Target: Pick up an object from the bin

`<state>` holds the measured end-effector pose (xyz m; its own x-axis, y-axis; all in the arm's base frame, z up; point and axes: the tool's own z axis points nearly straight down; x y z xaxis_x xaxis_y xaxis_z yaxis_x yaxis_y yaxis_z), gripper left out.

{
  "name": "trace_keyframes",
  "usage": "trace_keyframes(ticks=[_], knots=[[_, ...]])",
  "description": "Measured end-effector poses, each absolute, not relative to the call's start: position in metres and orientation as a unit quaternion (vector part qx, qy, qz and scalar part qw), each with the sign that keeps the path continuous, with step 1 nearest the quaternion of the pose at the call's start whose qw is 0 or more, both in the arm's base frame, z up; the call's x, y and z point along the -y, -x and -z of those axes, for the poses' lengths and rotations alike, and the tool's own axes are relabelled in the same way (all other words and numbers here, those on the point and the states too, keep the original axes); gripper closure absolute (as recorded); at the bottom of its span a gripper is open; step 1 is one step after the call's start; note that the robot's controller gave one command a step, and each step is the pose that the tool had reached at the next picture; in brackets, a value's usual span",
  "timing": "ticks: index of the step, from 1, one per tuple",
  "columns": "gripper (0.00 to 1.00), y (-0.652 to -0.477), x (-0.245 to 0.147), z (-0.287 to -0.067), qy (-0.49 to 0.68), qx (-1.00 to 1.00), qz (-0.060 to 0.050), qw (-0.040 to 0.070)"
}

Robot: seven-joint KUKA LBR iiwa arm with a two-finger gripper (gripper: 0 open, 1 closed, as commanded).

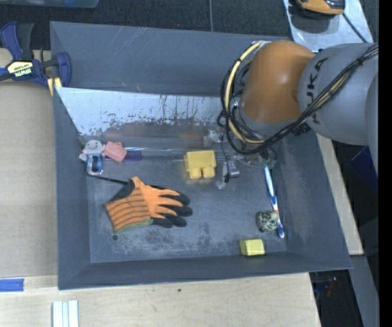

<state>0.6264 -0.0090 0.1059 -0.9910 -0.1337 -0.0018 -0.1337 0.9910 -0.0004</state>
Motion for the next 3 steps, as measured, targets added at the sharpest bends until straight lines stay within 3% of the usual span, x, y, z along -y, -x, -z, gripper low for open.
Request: trace_keyframes(ticks=[1,2,3], knots=[[0.0,-0.626,0.013,-0.121,0.055,-0.998,0.0,0.005],[0.0,-0.625,0.009,-0.068,0.041,-0.999,-0.001,-0.002],[1.0,-0.627,0.017,-0.071,-0.014,-1.0,-0.001,0.007]])
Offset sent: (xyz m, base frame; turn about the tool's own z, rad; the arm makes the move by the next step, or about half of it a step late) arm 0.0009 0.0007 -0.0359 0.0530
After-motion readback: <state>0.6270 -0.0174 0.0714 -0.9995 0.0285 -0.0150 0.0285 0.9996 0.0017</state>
